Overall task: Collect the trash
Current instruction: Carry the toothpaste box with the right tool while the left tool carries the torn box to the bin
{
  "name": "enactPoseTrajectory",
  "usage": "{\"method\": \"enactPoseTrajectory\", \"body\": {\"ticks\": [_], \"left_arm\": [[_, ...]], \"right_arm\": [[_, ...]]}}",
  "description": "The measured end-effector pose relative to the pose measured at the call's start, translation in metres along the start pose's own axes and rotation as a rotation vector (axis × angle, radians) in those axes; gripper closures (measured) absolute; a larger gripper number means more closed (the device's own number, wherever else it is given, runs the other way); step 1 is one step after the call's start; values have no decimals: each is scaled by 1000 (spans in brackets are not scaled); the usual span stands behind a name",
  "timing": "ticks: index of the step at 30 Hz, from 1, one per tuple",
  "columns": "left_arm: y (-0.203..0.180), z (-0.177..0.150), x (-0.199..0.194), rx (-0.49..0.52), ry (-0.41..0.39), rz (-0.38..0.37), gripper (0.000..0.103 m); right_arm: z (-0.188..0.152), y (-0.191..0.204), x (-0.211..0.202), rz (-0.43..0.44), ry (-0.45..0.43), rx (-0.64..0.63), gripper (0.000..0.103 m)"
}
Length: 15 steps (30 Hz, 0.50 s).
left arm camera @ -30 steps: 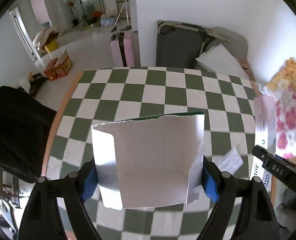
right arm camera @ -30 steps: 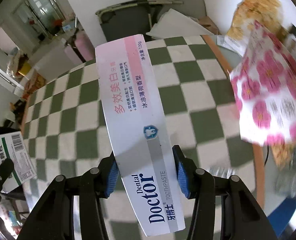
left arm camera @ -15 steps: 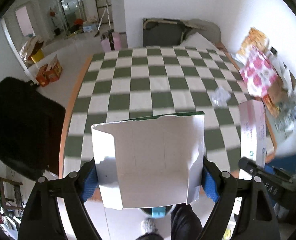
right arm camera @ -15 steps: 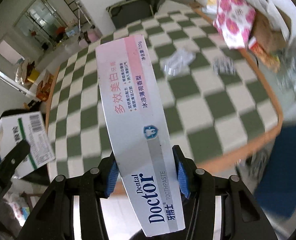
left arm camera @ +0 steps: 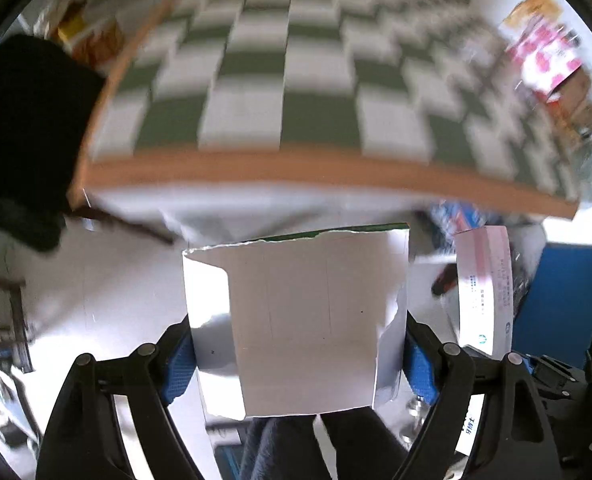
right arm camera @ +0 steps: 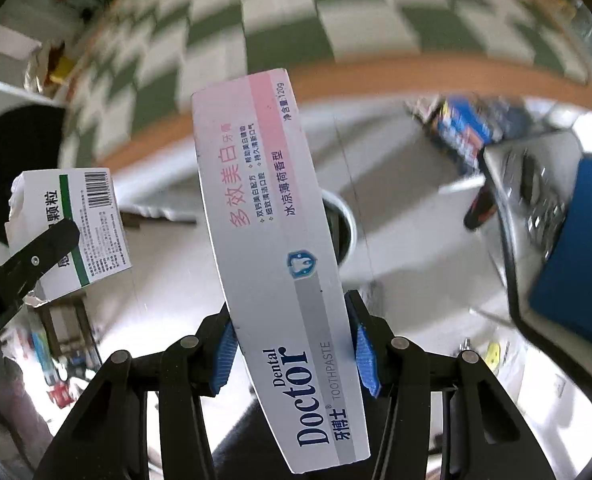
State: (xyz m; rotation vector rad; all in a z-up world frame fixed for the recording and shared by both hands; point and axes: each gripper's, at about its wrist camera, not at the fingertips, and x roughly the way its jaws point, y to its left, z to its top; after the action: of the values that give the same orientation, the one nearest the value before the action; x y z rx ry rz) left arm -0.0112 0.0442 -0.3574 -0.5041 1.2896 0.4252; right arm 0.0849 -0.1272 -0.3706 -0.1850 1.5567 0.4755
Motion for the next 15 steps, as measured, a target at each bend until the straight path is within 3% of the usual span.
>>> {"method": "enactPoseTrajectory", "body": {"ticks": [7,10,15], "left_arm": [[18,-41,157,-99,215,-99,19],[24,-38,225,-147,284,-169,19],[28,-26,317,-173,363,-204,16]], "right_arm": [[-28,-44,138,-6,155,43,51],[-19,-63,201,0,194,80,51],[15,-85,304,14,244,108,51]]}}
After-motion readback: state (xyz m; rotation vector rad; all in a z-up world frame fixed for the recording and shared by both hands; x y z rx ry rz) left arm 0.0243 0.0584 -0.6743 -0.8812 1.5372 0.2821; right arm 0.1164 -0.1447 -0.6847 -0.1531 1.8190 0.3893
